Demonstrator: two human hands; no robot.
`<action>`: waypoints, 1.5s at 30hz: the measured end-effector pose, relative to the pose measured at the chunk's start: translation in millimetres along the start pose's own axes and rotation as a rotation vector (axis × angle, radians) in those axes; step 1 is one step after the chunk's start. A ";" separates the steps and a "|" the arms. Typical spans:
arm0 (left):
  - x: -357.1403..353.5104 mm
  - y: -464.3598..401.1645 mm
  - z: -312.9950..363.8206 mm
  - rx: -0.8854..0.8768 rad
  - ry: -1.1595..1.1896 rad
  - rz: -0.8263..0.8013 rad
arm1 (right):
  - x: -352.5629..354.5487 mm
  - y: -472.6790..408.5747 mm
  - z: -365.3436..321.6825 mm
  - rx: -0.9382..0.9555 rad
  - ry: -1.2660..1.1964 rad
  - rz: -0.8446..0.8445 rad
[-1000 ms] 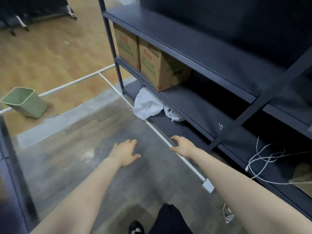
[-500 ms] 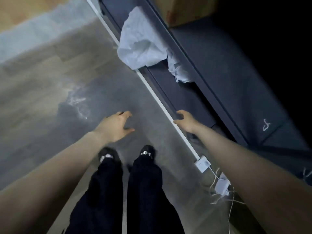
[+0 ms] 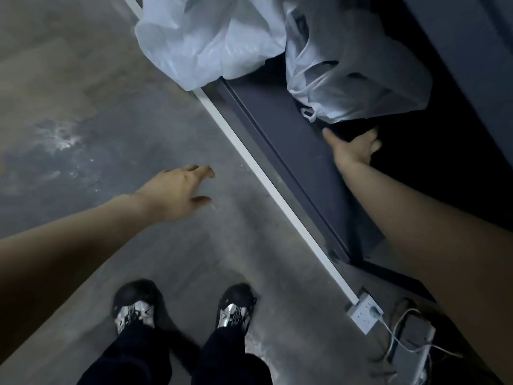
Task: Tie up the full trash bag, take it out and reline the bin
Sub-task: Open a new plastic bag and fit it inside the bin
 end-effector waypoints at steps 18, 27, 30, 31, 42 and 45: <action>-20.2 -29.4 -34.6 -0.042 -0.162 -0.128 | 11.7 -32.3 -66.4 0.551 0.337 0.365; 17.4 -1.6 9.9 -0.088 -0.098 0.014 | 80.5 62.2 -11.6 0.509 -0.065 0.429; 51.0 15.1 42.9 -0.123 -0.022 0.179 | 88.9 105.2 -5.3 0.585 -0.093 0.369; 61.3 21.1 55.7 -0.146 -0.010 0.210 | 90.3 120.0 -7.6 0.590 -0.105 0.324; 113.2 101.1 134.1 -0.275 0.007 0.111 | 137.6 254.0 -61.9 0.758 -0.187 0.025; 134.8 129.1 126.0 -0.236 -0.035 0.215 | 151.9 276.3 -77.2 0.790 -0.218 -0.123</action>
Point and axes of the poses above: each hand's wrist, its own y-axis away from the middle knuckle, its own x-axis out of the back of the hand, z = x × y, the point moved 6 cm from there along -y, towards the middle knuckle, and after that the axes turned 9 degrees about z, right-handed, at the moved point
